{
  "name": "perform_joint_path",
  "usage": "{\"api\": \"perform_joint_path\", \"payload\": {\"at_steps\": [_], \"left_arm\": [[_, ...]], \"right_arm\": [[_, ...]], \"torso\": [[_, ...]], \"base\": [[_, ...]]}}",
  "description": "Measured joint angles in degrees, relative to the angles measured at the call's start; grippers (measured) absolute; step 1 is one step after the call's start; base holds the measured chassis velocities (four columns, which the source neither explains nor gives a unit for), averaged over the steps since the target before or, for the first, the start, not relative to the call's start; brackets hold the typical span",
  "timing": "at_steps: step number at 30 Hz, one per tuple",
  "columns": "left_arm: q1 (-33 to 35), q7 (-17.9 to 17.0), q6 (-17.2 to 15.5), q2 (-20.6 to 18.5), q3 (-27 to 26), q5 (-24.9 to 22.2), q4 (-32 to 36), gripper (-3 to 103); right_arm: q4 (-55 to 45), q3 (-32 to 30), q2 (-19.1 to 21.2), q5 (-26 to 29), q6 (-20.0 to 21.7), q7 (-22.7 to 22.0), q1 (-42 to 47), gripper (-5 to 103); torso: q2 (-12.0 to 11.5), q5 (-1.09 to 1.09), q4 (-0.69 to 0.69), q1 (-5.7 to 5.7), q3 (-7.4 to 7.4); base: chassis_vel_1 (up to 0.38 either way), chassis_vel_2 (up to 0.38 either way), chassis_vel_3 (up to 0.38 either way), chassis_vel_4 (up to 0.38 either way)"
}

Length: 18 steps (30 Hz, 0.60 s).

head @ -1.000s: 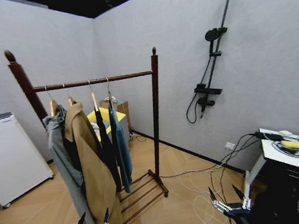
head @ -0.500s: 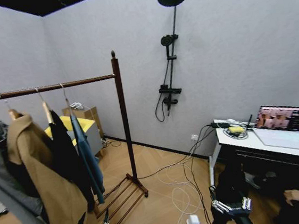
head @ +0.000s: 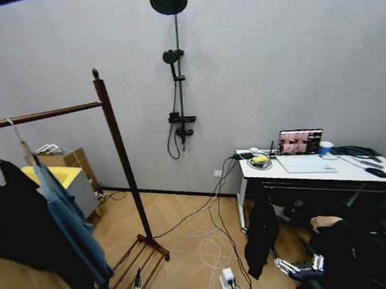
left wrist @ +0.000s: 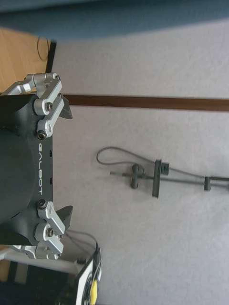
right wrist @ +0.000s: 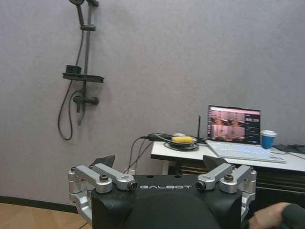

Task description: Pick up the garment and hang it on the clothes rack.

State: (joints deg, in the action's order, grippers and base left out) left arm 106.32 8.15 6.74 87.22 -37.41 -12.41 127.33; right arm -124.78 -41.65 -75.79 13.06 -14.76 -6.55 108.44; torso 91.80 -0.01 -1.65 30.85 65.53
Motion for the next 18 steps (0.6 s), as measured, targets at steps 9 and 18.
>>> {"api": "perform_joint_path", "payload": {"at_steps": [9,18], "left_arm": [[0.0,0.0,-0.01,0.0,0.0,0.0,0.0,100],[0.0,0.0,0.0,0.0,0.0,0.0,0.0,100]], "right_arm": [[0.0,0.0,0.0,0.0,0.0,0.0,0.0,100],[0.0,0.0,0.01,0.0,0.0,0.0,0.0,100]], "torso": [[0.0,0.01,-0.01,0.0,0.0],[0.0,0.01,0.01,0.0,0.0]], "base": [[-0.127,-0.133,-0.116,-0.13],[-0.028,-0.028,-0.039,-0.039]]}}
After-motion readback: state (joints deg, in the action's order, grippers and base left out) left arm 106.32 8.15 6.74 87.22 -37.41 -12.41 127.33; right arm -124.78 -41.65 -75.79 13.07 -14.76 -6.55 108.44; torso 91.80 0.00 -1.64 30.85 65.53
